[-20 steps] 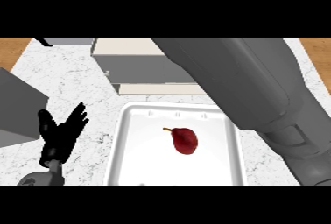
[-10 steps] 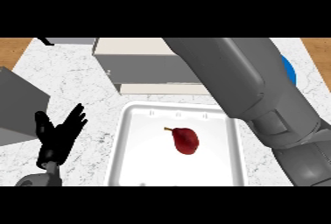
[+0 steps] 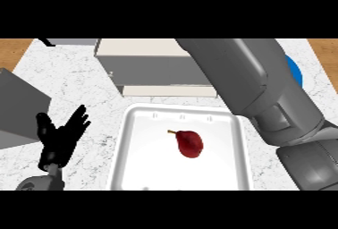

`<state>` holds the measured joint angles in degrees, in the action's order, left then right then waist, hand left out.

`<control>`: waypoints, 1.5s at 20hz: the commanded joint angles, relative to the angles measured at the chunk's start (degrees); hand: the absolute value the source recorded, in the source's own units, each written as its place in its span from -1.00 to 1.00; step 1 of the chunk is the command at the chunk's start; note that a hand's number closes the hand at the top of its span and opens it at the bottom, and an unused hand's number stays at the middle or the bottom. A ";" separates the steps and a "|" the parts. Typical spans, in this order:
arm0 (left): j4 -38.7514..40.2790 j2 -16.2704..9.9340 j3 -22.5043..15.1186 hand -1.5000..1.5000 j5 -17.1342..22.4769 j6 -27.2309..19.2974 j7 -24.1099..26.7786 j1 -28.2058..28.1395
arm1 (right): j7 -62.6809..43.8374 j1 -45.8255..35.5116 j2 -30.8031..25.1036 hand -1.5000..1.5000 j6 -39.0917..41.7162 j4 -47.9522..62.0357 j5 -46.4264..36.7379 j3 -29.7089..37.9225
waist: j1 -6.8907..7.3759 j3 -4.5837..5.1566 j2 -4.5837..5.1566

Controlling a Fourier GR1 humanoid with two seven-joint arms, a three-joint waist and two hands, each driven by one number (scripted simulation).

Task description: Pick the lemon from the tray and place it in the tiered shelf

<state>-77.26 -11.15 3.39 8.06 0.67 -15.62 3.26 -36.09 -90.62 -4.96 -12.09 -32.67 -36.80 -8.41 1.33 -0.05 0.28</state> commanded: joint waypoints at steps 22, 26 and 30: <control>3.69 -0.26 1.70 0.00 -0.22 0.53 -0.71 2.73 | 2.93 -1.22 2.21 -1.00 -20.50 -4.02 10.58 18.79 | -0.44 0.11 0.11; -0.24 0.27 0.82 0.00 -0.75 0.05 -0.94 -0.74 | 2.15 -0.62 -3.60 -1.00 -22.29 -5.44 9.69 20.28 | -0.45 0.07 -0.17; 1.66 1.91 0.93 0.00 -1.30 -1.67 -0.41 -0.77 | -3.47 1.50 -5.90 -1.00 -26.40 -8.20 4.29 17.56 | -1.88 0.08 -0.60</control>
<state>-76.98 -10.82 4.70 7.53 0.52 -16.23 3.13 -35.98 -90.18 -8.25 -35.42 -39.14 -29.54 9.85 0.30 -0.06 -0.11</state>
